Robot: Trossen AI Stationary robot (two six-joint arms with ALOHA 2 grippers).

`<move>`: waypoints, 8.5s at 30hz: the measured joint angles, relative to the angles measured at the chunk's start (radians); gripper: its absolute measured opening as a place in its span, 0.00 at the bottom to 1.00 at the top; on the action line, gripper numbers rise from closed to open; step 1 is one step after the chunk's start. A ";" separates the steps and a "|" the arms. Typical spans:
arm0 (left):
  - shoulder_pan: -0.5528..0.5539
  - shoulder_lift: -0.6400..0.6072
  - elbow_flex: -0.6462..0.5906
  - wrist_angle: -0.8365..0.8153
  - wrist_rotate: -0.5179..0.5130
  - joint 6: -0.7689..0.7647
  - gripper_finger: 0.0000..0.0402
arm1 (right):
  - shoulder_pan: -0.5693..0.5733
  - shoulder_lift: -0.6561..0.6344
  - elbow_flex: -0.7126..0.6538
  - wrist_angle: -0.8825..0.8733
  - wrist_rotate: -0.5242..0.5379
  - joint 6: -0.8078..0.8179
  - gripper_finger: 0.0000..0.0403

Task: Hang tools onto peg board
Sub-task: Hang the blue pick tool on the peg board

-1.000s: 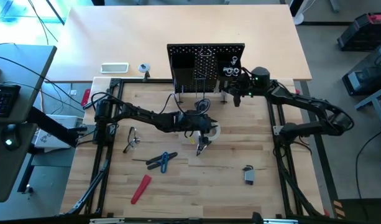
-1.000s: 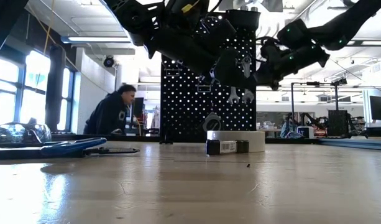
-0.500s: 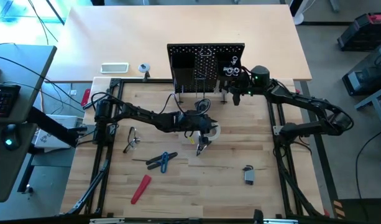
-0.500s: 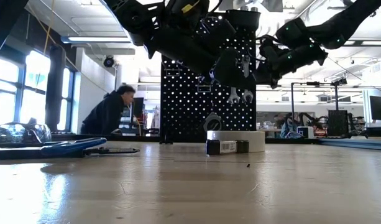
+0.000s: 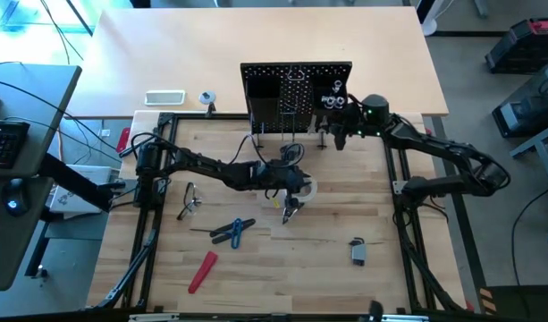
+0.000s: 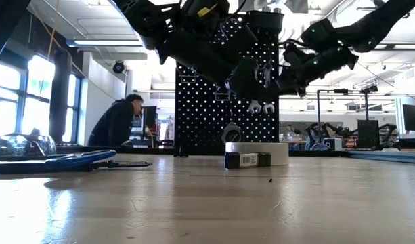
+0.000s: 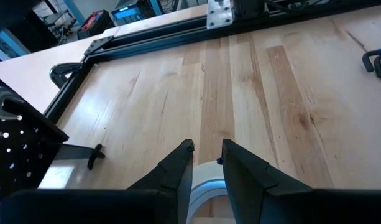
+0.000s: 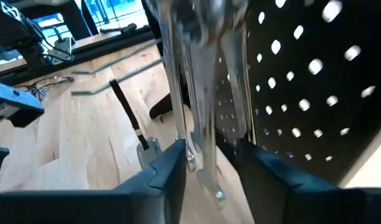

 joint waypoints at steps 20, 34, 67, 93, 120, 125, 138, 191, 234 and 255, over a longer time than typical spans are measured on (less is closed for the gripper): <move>-0.051 -0.264 0.000 -0.760 0.029 -0.052 0.20 | 0.210 -0.353 0.000 -0.398 -0.038 0.065 0.45; -0.292 -0.391 -0.302 -0.670 -0.046 -0.365 0.20 | 0.670 -0.379 -0.083 -0.445 0.003 0.134 0.45; -0.296 -0.390 -0.357 -0.381 -0.055 -0.149 0.20 | 0.888 -0.380 -0.146 -0.133 0.040 0.243 0.45; -0.314 -0.390 -0.356 -0.363 -0.018 -0.138 0.20 | 0.888 -0.380 -0.146 -0.134 0.042 0.243 0.45; -0.443 -0.557 -0.551 -0.814 0.057 -0.567 0.26 | 0.888 -0.379 -0.146 -0.140 0.038 0.243 0.45; -0.474 -0.719 -0.664 -0.761 0.036 -0.700 0.35 | 0.888 -0.379 -0.146 -0.143 0.039 0.243 0.45; -0.536 -0.875 -0.684 -0.778 -0.062 -0.693 0.41 | 0.888 -0.379 -0.146 -0.145 0.051 0.243 0.45; -0.468 -0.581 -0.681 -0.790 0.111 -0.599 0.03 | 0.888 -0.378 -0.146 -0.037 0.167 0.218 0.45; -0.402 -0.478 -0.629 0.028 -0.932 -0.378 0.00 | 0.959 -0.372 -0.146 -0.059 0.399 0.264 0.45; -0.182 -0.048 -0.629 0.946 -1.071 -0.229 0.00 | 0.961 -0.308 -0.146 -0.059 0.287 0.183 0.45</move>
